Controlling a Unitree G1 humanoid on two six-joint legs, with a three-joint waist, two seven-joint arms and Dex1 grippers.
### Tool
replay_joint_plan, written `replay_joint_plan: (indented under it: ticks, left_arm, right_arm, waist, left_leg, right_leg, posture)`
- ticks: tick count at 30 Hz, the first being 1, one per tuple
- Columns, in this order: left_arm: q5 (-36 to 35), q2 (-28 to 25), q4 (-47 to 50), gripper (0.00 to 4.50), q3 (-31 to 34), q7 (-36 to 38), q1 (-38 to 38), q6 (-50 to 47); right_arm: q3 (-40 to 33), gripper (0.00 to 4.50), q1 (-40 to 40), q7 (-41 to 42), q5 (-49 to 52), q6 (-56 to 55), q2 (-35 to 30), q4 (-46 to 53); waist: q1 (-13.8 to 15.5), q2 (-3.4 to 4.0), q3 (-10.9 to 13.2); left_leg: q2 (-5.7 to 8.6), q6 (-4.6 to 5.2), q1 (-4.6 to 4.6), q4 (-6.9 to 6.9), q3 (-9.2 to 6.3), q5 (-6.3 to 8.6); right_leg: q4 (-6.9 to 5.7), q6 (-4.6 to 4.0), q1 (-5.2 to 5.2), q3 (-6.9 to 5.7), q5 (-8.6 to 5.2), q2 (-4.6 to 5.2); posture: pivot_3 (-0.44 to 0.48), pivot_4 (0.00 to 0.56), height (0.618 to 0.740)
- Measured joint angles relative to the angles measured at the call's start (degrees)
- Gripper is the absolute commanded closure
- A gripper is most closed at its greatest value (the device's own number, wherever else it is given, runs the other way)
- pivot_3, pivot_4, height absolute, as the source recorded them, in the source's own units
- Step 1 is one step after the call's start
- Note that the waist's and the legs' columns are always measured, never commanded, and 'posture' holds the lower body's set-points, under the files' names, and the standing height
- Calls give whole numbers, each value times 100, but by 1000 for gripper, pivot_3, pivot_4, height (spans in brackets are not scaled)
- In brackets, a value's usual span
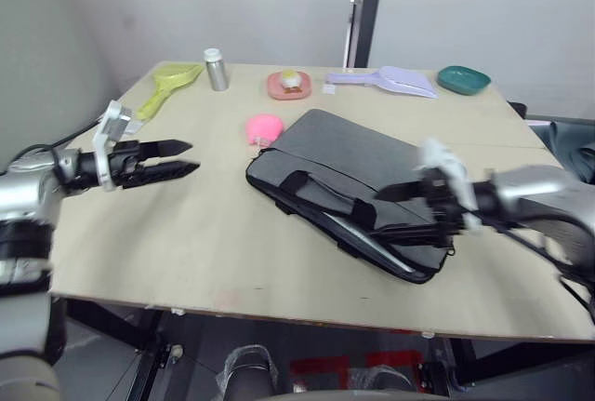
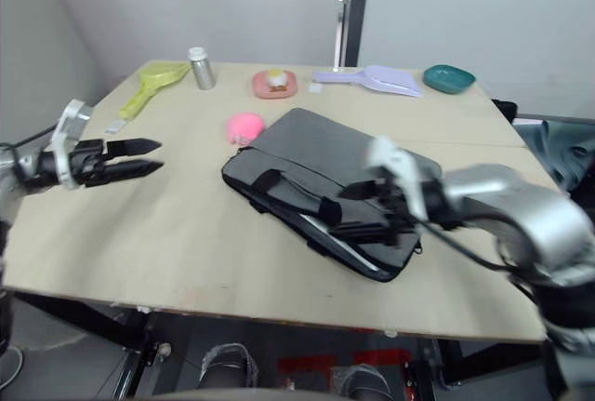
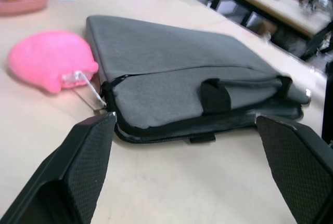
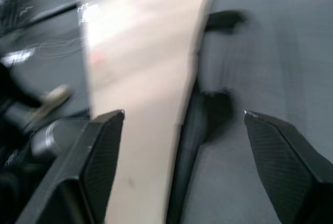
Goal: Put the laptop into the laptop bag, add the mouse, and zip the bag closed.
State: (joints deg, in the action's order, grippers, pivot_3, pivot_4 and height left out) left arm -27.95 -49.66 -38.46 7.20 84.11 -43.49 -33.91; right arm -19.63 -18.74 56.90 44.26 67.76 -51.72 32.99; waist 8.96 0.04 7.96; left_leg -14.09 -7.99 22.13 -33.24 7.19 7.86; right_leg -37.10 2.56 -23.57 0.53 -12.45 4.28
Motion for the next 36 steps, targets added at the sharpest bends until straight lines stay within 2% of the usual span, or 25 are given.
replay_joint_plan:
  ticks: [2,5,8,11,14,16,19,24,25,27,28,32,36]
  left_arm:
    - [292,381,-672,0,-289,-111,-481,-72]
    - [696,832,-1663,0,-578,-296,-1101,-70]
    - [956,1260,-2557,0,-578,-691,-1690,0]
    - [1151,1650,-3126,0,-527,-1231,-1964,184]
    - [1321,1957,-3494,0,-480,-1703,-1952,397]
    - [1446,2073,-3656,0,-357,-2142,-1933,528]
    - [1508,2163,-3723,0,-208,-2415,-1923,634]
    - [1553,2298,-3735,1534,-79,-2361,-1903,633]
    - [1538,2346,-3744,2038,-47,-2276,-1885,626]
    - [1541,2289,-3741,2764,-38,-1962,-1887,580]
    - [1547,2269,-3741,3002,-41,-1876,-1887,555]
    - [1698,2190,-3710,4446,-57,-1618,-1887,590]
    - [1747,2086,-3629,4446,-65,-1343,-1853,613]
  right_arm:
    - [-901,666,573,-249,247,220,61,264]
    - [-1747,666,1374,-531,513,451,263,534]
    - [-2378,666,1995,-801,737,527,516,664]
    - [-2711,666,2668,-1053,908,542,766,925]
    - [-2913,666,2992,-1302,1166,524,914,1118]
    - [-3061,666,3181,-1494,1330,454,936,1279]
    - [-3253,666,3381,-1709,1551,367,929,1301]
    - [-3420,631,3585,-1963,1843,195,843,1321]
    - [-3411,631,3659,-2029,1871,157,841,1374]
    - [-3168,631,3826,-2197,1811,50,869,1361]
    - [-3037,631,3872,-2251,1769,20,926,1277]
    - [-2746,631,4018,-2363,1720,-79,1204,530]
    - [-2650,631,4265,-2320,1823,-67,1306,5]
  waist:
    - [26,-5,-3]
    - [21,-6,-3]
    - [-11,-6,-3]
    - [-36,-5,-3]
    - [-72,-4,-1]
    - [-66,-5,0]
    - [-42,-5,-1]
    - [-29,-5,0]
    - [-20,-5,1]
    - [-16,-4,0]
    - [-14,-5,0]
    - [-25,-4,1]
    - [-45,-1,3]
  left_leg:
    - [-2,2,-6,-3,-3,-1]
    - [-3,2,-5,-4,-2,-1]
    - [-2,2,-5,3,-1,-1]
    - [-1,2,-7,17,2,-1]
    - [-1,3,-7,23,2,-1]
    - [-2,3,-7,25,-1,-1]
    - [1,3,-16,26,-6,0]
    - [3,5,-16,26,-9,0]
    - [3,5,-11,27,-15,0]
    - [4,5,-9,43,-17,0]
    - [4,5,-4,47,-20,0]
    - [12,6,2,80,-21,0]
    - [10,5,2,104,-20,0]
  right_leg:
    - [-1,0,10,-5,0,1]
    - [1,2,11,-3,1,2]
    - [9,4,10,-4,1,2]
    - [24,5,14,-4,1,2]
    - [33,8,14,-5,2,1]
    - [38,11,17,-8,3,1]
    - [50,12,39,-15,4,10]
    - [60,17,46,-19,6,26]
    - [66,17,46,-26,6,28]
    - [86,18,47,-33,7,28]
    - [95,18,48,-38,7,28]
    - [126,18,48,-48,7,34]
    - [145,18,48,-54,7,31]
  posture:
    - [0,150,740]
    - [0,150,740]
    - [0,150,740]
    - [0,150,740]
    - [0,150,740]
    - [0,150,740]
    - [0,150,740]
    - [0,150,740]
    - [0,150,740]
    - [0,150,740]
    - [0,150,740]
    - [0,150,740]
    - [0,150,740]
